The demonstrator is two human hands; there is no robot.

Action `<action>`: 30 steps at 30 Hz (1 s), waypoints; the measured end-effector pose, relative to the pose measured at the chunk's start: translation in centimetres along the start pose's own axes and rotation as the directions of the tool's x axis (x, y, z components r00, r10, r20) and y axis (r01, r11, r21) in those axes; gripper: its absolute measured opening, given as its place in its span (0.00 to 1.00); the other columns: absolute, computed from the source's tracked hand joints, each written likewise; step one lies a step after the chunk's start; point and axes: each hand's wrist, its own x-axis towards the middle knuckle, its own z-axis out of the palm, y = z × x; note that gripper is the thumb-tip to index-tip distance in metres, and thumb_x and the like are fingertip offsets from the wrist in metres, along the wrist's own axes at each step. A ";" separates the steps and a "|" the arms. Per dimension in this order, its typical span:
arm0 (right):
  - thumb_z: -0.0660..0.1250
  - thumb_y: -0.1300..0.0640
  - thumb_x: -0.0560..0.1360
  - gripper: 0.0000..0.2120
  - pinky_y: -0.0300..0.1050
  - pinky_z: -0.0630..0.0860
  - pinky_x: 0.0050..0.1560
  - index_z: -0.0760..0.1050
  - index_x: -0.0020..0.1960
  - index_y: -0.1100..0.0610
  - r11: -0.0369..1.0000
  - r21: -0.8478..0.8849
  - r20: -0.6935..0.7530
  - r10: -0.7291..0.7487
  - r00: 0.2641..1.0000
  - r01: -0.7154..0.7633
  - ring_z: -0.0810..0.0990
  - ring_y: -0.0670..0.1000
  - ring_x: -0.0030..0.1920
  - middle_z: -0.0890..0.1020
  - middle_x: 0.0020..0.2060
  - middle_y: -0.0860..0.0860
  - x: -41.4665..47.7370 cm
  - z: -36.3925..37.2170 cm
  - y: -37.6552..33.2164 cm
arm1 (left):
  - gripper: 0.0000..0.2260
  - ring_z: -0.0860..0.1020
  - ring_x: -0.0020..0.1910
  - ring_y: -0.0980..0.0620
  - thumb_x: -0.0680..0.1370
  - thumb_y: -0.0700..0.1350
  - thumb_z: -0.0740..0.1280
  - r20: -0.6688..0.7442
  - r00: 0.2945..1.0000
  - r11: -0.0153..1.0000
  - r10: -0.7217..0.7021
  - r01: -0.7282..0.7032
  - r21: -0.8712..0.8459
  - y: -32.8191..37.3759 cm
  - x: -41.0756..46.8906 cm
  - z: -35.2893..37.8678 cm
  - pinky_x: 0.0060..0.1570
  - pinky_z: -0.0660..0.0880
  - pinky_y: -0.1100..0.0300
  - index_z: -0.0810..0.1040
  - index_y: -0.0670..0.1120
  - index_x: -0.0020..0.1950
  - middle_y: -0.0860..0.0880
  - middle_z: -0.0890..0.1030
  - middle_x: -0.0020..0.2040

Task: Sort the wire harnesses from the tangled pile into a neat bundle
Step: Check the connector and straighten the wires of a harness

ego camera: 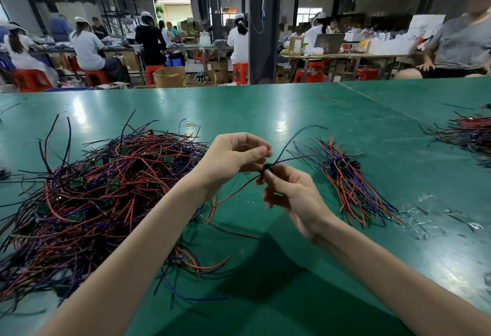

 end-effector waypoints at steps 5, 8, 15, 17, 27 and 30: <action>0.61 0.66 0.77 0.08 0.35 0.68 0.28 0.77 0.42 0.61 0.990 0.126 -0.060 0.075 0.995 -0.067 0.70 0.44 0.27 0.79 0.33 0.49 0.7 -1.2 -0.6 | 0.06 0.78 0.37 0.53 0.77 0.36 0.65 0.087 0.980 0.983 -0.178 0.173 0.064 -0.6 -0.1 -0.2 0.39 0.79 0.62 0.76 0.41 0.54 0.42 0.80 0.45; 0.60 0.66 0.77 0.08 0.34 0.63 0.28 0.76 0.43 0.61 0.994 0.075 -0.068 0.084 0.994 -0.079 0.67 0.43 0.28 0.74 0.34 0.50 1.0 -1.7 -0.7 | 0.10 0.78 0.29 0.55 0.77 0.34 0.66 0.096 0.977 0.981 -0.192 0.191 0.023 -0.8 -0.2 0.1 0.32 0.79 0.64 0.74 0.38 0.58 0.44 0.79 0.38; 0.64 0.61 0.76 0.04 0.37 0.62 0.29 0.75 0.43 0.57 0.993 -0.025 -0.090 0.111 0.990 -0.114 0.65 0.45 0.28 0.71 0.32 0.50 1.5 -2.2 -0.9 | 0.06 0.78 0.27 0.56 0.77 0.38 0.67 0.089 0.978 0.981 -0.190 0.194 -0.032 -1.2 -0.2 0.9 0.31 0.78 0.64 0.74 0.41 0.53 0.46 0.81 0.36; 0.66 0.58 0.75 0.05 0.38 0.62 0.29 0.75 0.41 0.57 0.991 -0.074 -0.120 0.100 0.988 -0.109 0.65 0.45 0.27 0.70 0.31 0.50 1.6 -2.4 -0.9 | 0.04 0.77 0.26 0.56 0.77 0.36 0.67 0.089 0.980 0.984 -0.177 0.179 -0.014 -1.6 -0.3 1.3 0.30 0.78 0.65 0.75 0.41 0.49 0.45 0.80 0.34; 0.67 0.55 0.74 0.08 0.36 0.67 0.28 0.77 0.40 0.59 0.938 0.127 -0.161 0.340 0.927 -0.322 0.69 0.46 0.26 0.74 0.30 0.50 2.7 -4.2 -1.0 | 0.05 0.75 0.24 0.59 0.80 0.37 0.62 0.181 0.944 0.955 -0.277 0.290 -0.052 -2.6 -0.6 2.6 0.25 0.73 0.68 0.76 0.42 0.45 0.48 0.82 0.36; 0.72 0.56 0.64 0.08 0.36 0.69 0.25 0.81 0.39 0.59 0.918 0.180 -0.147 0.382 0.913 -0.355 0.70 0.46 0.26 0.75 0.29 0.49 2.7 -4.6 -1.3 | 0.04 0.76 0.24 0.58 0.79 0.37 0.63 0.208 0.934 0.951 -0.290 0.306 -0.052 -2.9 -0.6 2.6 0.25 0.73 0.68 0.77 0.42 0.47 0.46 0.83 0.38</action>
